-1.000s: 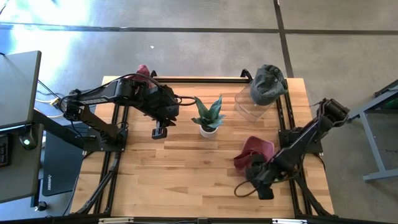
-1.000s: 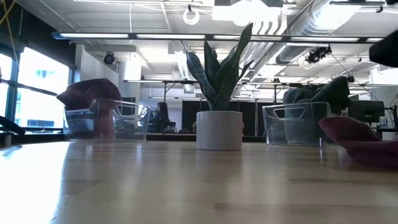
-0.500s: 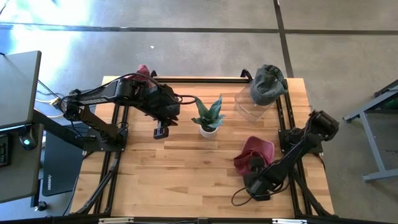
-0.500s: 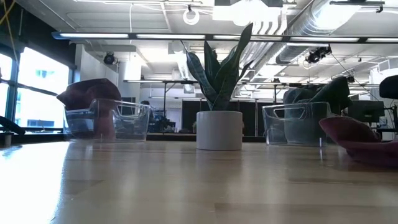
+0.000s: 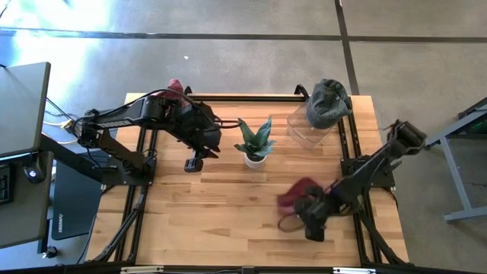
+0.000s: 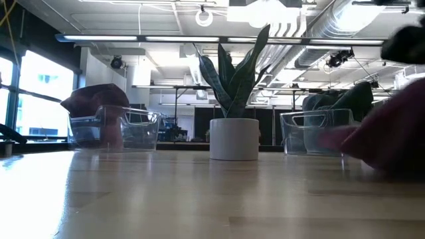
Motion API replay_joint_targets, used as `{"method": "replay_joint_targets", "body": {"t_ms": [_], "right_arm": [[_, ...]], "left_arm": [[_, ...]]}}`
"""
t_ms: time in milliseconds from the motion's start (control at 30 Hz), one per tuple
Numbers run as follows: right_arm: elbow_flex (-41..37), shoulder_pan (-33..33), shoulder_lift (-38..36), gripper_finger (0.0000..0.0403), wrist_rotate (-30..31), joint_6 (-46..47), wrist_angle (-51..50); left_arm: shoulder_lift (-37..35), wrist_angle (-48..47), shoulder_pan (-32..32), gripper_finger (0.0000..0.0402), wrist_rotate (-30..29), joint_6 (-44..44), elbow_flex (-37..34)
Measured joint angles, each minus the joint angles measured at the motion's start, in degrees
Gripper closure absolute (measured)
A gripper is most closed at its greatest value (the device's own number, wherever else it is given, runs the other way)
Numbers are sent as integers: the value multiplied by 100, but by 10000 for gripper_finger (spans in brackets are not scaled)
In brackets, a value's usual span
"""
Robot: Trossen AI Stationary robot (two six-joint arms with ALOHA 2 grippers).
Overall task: Pick & Place hat
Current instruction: Put the red cap into the left transparent bin
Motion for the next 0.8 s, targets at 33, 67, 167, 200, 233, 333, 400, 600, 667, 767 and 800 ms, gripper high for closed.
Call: {"method": "replay_joint_targets", "body": {"t_ms": [33, 67, 167, 200, 233, 333, 400, 600, 667, 767, 800], "right_arm": [[34, -119, -201, 390, -102, 32, 118], [67, -260, -443, 394, -176, 114, 219], [190, -671, -1195, 392, -361, 545, 1053], [193, -816, -1400, 389, -381, 721, 1302], [189, -941, -1552, 389, -355, 865, 1442], [178, -1350, -1795, 394, -354, 1193, 1903], [178, -1572, -1837, 395, -409, 1219, 2113], [178, -1970, -1640, 389, -403, 954, 3200], [178, -2047, -1601, 390, -465, 954, 3632], [178, -2089, -1551, 394, -615, 955, 4048], [178, -2089, -1544, 395, -659, 957, 4109]], "left_arm": [[0, 74, 0, 315, 109, 144, 0], [0, 155, 0, 315, 223, 272, 0], [0, 477, 0, 315, 473, 619, 2], [0, 609, 0, 315, 531, 741, 1], [0, 755, 0, 315, 588, 865, 1], [0, 1097, 0, 315, 719, 1200, 2], [0, 1246, 0, 315, 779, 1374, 2], [242, 1916, 2, 315, 1185, 1501, -13], [287, 2192, 0, 315, 1450, 1498, 4], [436, 2530, 0, 314, 1881, 1495, 17], [496, 2625, 0, 312, 2017, 1495, -11]]}}
